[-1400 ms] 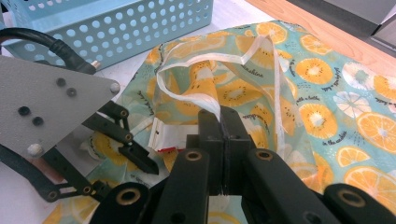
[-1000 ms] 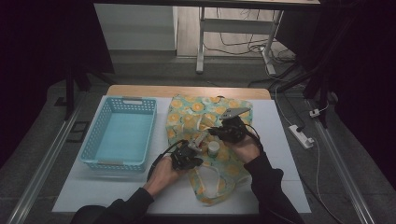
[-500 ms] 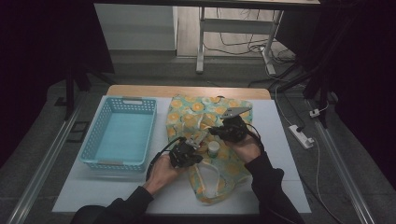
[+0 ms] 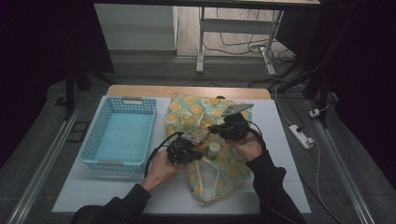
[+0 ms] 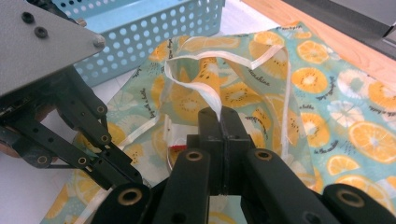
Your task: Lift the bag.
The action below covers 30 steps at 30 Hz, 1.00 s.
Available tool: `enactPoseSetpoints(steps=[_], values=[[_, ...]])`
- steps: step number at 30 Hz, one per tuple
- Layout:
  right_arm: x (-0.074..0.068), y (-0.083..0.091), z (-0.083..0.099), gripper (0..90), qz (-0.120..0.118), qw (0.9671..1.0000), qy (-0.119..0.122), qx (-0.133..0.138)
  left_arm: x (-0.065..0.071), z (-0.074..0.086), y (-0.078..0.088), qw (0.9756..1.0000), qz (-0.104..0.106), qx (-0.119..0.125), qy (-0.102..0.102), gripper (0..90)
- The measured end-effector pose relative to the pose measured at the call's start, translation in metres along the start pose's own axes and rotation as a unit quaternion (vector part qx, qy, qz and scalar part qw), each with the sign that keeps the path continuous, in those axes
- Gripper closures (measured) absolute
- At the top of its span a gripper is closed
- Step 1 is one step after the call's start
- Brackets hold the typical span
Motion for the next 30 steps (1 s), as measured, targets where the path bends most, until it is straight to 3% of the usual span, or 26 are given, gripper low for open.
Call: enactPoseSetpoints(steps=[8,17,22,26,30], values=[[-0.001,0.004,-0.009,90.0,-0.007,1.0,0.002,0.001,-0.003,-0.01,0.019,0.9993,0.02,0.029,0.016,89.6],[-0.006,0.008,-0.022,90.0,-0.002,0.9997,0.021,-0.013,-0.008,-0.024,0.043,0.9979,0.025,0.055,0.023,89.6],[-0.008,0.009,-0.028,90.0,-0.005,0.9996,0.024,-0.015,-0.012,-0.035,0.059,0.9959,0.038,0.077,0.03,89.6],[-0.009,0.012,-0.031,90.0,-0.005,0.9996,0.025,-0.015,-0.015,-0.041,0.069,0.9963,0.03,0.075,0.029,89.6],[-0.008,0.013,-0.033,90.0,-0.008,0.9997,0.021,-0.01,-0.016,-0.039,0.066,0.9968,0.027,0.069,0.029,89.6]])
Point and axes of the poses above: each handheld gripper's, and its own axes: y roughly backward along the jaws, z roughly out of its underside, x roughly to its right, the point moved 5 cm from there along -y, roughly forward along the jaws
